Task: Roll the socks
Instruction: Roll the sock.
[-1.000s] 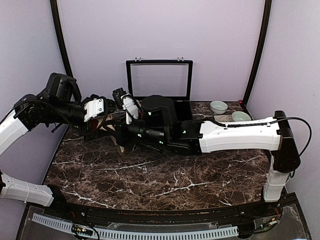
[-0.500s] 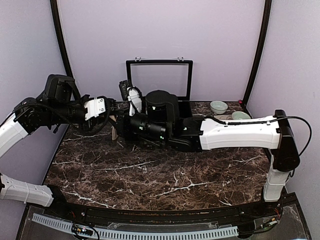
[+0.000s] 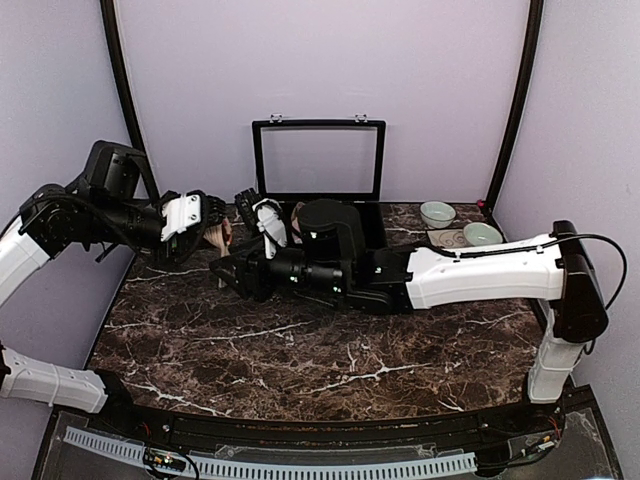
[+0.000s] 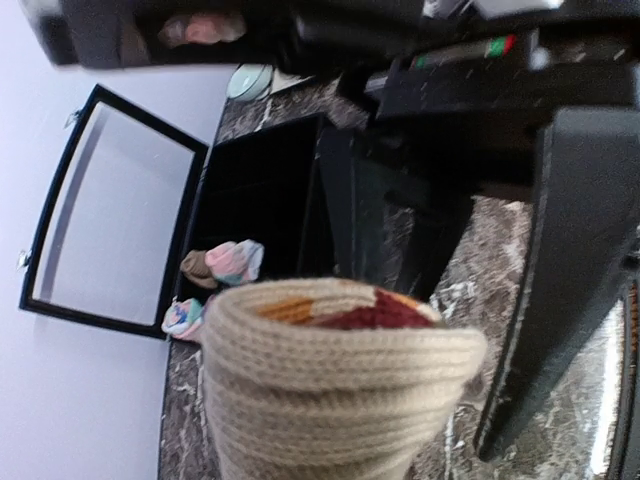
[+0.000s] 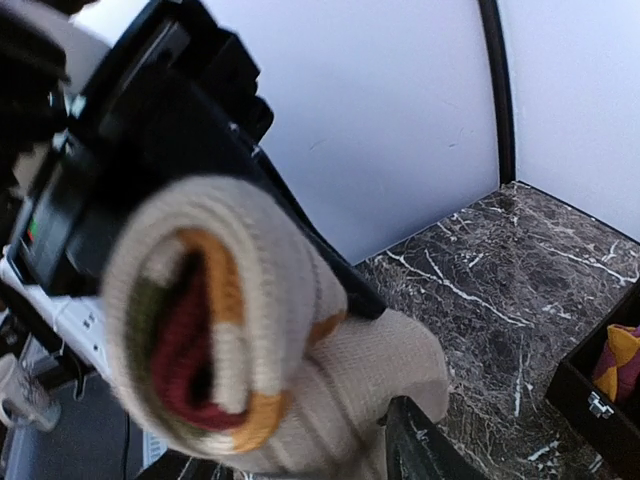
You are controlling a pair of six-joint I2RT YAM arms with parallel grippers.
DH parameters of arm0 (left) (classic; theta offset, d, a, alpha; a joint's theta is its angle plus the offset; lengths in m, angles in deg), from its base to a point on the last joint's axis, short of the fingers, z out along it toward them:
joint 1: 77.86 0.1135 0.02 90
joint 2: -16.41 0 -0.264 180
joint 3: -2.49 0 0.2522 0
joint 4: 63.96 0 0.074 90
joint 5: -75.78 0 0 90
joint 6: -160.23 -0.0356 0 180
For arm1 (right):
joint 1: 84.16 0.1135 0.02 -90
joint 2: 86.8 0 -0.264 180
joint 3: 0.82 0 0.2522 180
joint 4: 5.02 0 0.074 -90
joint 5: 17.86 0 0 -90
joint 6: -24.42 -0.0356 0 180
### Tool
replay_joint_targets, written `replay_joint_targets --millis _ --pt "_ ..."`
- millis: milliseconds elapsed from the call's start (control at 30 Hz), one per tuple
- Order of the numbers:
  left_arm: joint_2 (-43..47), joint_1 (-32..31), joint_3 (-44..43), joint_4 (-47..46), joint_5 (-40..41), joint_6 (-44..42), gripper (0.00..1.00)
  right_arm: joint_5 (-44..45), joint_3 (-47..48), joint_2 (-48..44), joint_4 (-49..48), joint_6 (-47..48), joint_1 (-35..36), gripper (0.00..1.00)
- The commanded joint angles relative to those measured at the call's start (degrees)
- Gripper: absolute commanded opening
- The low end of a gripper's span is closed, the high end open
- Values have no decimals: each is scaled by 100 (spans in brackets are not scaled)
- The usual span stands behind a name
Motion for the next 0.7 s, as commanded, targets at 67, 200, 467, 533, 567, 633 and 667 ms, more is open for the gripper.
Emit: replay_joint_targets --millis 67,200,467,533,567,633,667 --pt "-544 12 -837 2021 -2343 133 0 -742 -277 -672 349 1325 -106 49" --pt "-905 4 -1127 2599 -2943 -14 0 -631 -430 -961 332 1647 -123 47" --pt "-1101 4 -1354 3010 -3658 -114 0 -899 -296 -1181 662 2066 -117 49" --pt "-1173 4 -1434 3144 -3856 -138 0 -1203 -186 -1171 686 2198 -35 52" --pt "-1208 4 -1484 3226 -3957 -165 0 -1285 -128 -1156 720 2302 16 53" --pt "-1272 4 -1540 3399 -4149 -288 0 -1379 2 -1114 811 2480 102 54" --pt "-1299 4 -1551 3477 -4213 -332 0 -1435 50 -1099 839 2527 118 55"
